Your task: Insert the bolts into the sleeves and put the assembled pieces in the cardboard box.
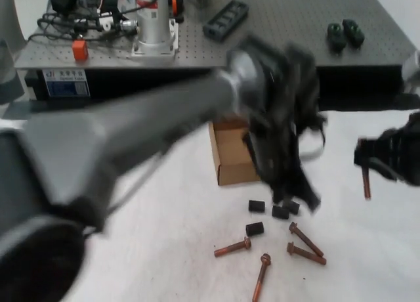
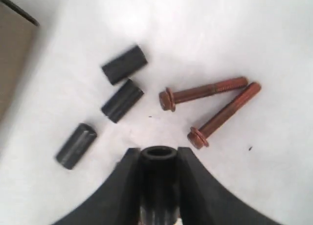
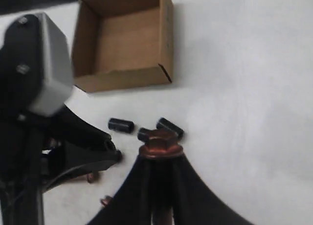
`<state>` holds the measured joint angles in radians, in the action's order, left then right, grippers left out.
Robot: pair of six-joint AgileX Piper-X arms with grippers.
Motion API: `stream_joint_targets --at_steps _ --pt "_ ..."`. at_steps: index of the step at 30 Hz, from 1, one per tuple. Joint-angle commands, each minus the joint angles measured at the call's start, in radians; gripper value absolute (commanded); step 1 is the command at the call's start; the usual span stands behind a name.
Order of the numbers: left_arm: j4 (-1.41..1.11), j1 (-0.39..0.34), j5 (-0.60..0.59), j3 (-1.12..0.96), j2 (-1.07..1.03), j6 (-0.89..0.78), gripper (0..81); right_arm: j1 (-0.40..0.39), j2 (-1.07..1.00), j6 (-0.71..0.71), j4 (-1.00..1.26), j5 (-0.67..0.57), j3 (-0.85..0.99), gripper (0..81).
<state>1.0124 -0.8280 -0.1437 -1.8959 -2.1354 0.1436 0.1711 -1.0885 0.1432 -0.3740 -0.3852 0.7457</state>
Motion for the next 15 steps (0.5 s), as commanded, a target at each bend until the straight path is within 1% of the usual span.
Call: stream_joint_targets --at_steps 1,4,6,8,10,15 --pt "-0.102 0.040 0.007 0.099 0.167 -0.081 0.7 -0.055 0.084 -0.018 -0.034 0.012 0.001 0.1" --pt "-0.218 0.062 -0.018 0.256 0.290 -0.120 0.7 -0.058 0.107 0.047 0.070 -0.063 0.001 0.1" --pt "-0.316 0.067 -0.084 0.375 0.364 -0.150 0.7 -0.058 0.112 0.119 0.158 -0.134 0.001 0.1" --pt "-0.441 0.066 -0.135 0.511 0.443 -0.176 0.7 -0.065 0.111 0.171 0.228 -0.174 0.001 0.1" --pt "-0.569 0.066 -0.178 0.640 0.510 -0.213 0.7 -0.086 0.111 0.182 0.279 -0.174 0.001 0.1" --pt "-0.854 0.066 -0.307 0.891 0.655 -0.248 0.7 -0.128 0.111 0.182 0.292 -0.172 0.001 0.1"
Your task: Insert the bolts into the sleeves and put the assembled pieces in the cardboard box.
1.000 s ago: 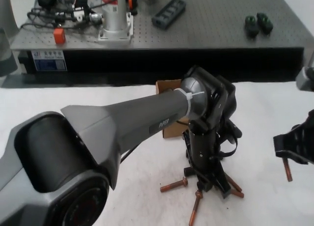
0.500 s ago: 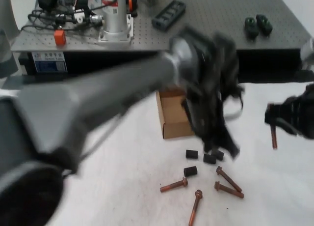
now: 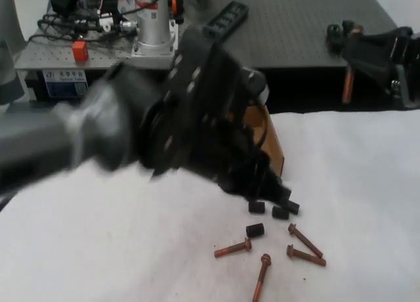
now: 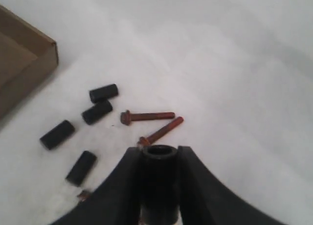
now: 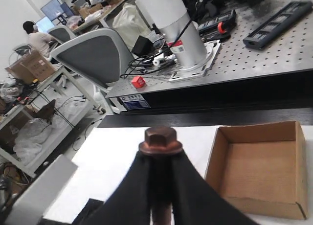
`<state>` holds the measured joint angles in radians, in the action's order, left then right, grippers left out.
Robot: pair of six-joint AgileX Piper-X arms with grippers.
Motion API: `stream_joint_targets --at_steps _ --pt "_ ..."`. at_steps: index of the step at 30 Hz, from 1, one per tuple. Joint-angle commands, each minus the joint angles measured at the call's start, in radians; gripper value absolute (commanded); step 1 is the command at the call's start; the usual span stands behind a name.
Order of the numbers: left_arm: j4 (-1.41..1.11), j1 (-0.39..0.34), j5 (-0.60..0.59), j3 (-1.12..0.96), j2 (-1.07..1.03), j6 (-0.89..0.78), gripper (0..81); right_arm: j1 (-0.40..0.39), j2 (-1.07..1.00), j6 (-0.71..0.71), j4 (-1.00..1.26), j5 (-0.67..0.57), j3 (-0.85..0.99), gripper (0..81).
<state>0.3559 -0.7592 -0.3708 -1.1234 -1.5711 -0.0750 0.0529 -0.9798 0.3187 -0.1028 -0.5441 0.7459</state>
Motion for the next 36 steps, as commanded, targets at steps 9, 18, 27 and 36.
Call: stream_joint_targets --at_steps 9,18,27,36 --pt "-0.510 -0.002 -0.192 0.326 0.210 -0.061 0.7 -0.010 0.003 0.018 0.057 -0.077 0.001 0.1" --pt "-0.599 -0.002 -0.299 0.338 0.216 -0.079 0.7 -0.083 0.003 0.047 0.187 -0.215 0.001 0.1" --pt "-0.700 -0.002 -0.291 0.338 0.216 -0.104 0.7 -0.152 0.003 0.047 0.193 -0.180 0.001 0.1" --pt "-0.809 -0.002 -0.261 0.338 0.216 -0.136 0.7 -0.195 0.003 0.089 0.196 -0.159 0.001 0.1"
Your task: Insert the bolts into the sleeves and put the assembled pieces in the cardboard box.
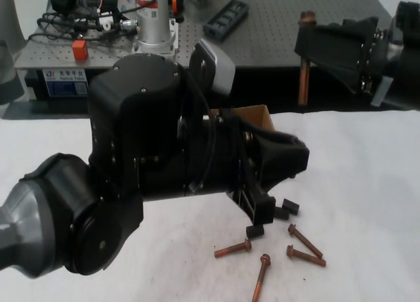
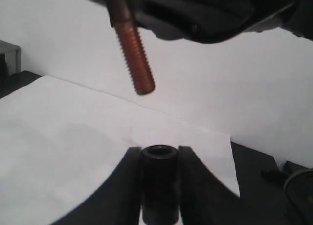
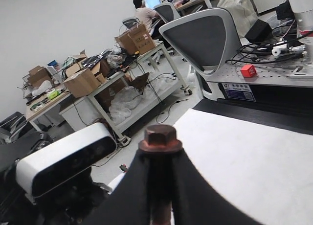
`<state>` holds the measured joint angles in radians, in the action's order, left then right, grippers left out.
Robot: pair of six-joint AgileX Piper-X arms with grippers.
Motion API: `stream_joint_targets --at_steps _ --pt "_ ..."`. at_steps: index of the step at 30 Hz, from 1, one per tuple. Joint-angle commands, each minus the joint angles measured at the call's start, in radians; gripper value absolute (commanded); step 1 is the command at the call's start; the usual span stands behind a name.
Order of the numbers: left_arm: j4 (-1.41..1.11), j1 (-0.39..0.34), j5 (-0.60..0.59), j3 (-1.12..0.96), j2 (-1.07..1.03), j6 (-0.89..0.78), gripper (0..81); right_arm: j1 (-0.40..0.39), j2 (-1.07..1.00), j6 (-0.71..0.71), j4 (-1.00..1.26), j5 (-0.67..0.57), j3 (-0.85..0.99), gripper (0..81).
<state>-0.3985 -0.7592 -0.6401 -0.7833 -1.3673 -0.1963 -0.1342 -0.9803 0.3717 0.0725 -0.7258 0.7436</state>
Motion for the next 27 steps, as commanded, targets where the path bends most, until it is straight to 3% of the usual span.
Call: stream_joint_targets --at_steps 1,11,16,27 --pt "-0.060 -0.002 0.008 -0.002 0.012 -0.015 0.7 -0.009 0.003 0.041 0.026 0.032 0.003 0.1" --pt "-0.068 -0.002 0.096 -0.002 0.012 -0.065 0.7 -0.073 0.039 0.039 0.171 0.203 -0.008 0.1" --pt "-0.068 -0.002 0.098 0.002 0.012 -0.065 0.7 -0.115 0.099 0.039 0.248 0.332 -0.105 0.1" --pt "-0.069 -0.002 0.005 0.007 0.012 0.089 0.7 -0.116 0.114 0.039 0.263 0.296 -0.195 0.1"
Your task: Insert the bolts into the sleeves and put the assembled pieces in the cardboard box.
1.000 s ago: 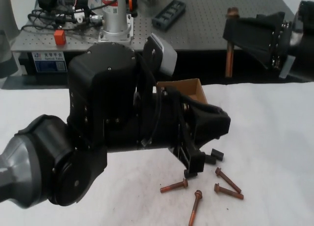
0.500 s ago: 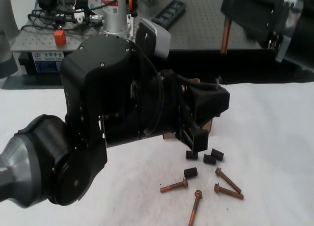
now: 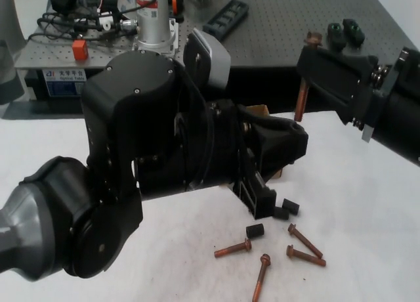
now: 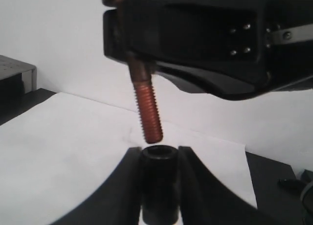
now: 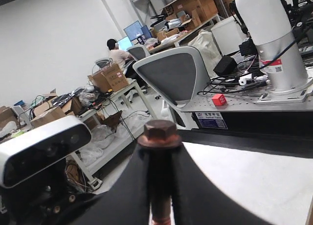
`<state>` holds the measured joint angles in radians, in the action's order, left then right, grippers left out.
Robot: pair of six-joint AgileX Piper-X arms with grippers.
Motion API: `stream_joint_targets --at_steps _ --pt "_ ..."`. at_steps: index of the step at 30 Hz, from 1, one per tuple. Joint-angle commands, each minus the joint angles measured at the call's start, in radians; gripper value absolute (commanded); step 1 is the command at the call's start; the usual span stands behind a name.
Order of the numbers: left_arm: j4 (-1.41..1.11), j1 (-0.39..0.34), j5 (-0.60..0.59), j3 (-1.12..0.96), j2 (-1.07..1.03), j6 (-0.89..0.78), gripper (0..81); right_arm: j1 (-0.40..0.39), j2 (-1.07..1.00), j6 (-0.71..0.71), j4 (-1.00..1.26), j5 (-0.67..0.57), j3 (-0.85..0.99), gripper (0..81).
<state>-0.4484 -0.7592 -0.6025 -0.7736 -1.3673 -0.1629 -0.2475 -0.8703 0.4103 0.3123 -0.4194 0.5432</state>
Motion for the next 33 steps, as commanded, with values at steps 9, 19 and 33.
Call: stream_joint_targets --at_steps 9,19,33 --pt "-0.021 -0.002 0.010 -0.003 0.012 0.060 0.7 -0.003 0.002 0.000 -0.005 -0.044 0.005 0.1" --pt "-0.032 -0.002 0.046 -0.003 0.012 0.011 0.7 -0.003 0.004 0.000 -0.024 -0.047 0.005 0.1" --pt "-0.070 -0.002 0.019 -0.003 0.012 0.006 0.7 -0.003 0.004 -0.006 -0.053 -0.043 -0.002 0.1"
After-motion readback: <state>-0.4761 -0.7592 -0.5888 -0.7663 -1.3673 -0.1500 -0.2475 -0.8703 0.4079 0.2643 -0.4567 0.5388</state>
